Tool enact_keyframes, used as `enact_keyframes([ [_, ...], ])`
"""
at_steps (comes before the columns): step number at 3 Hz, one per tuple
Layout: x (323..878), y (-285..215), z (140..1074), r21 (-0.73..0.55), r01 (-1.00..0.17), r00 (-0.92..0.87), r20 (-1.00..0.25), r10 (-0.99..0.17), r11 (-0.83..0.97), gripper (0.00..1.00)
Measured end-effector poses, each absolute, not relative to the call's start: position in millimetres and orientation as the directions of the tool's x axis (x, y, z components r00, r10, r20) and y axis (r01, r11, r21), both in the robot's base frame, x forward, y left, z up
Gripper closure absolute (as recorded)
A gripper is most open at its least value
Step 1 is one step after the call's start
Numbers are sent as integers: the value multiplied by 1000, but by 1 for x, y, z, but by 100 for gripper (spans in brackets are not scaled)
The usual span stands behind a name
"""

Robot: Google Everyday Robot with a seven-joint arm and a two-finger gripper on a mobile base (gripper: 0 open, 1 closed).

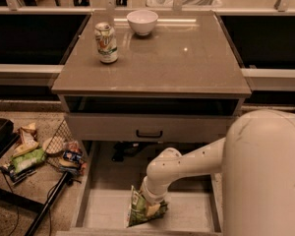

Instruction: Pick green jalapeno chip bag from middle drawer and place on counter

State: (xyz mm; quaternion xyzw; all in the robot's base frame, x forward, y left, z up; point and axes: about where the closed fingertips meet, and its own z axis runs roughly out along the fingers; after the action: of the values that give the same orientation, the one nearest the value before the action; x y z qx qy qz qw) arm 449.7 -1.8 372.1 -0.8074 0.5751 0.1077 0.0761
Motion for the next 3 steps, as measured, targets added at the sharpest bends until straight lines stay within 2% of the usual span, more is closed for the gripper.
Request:
enact_keyframes([
  [1,442,25,390,-54,-934,350,-345,-871,-354,72],
  [2,447,30,451,-133,-925,378,-394,-838,-355,96],
  [3,473,-2,553,-222,-922,382,-371,-846,-318,100],
])
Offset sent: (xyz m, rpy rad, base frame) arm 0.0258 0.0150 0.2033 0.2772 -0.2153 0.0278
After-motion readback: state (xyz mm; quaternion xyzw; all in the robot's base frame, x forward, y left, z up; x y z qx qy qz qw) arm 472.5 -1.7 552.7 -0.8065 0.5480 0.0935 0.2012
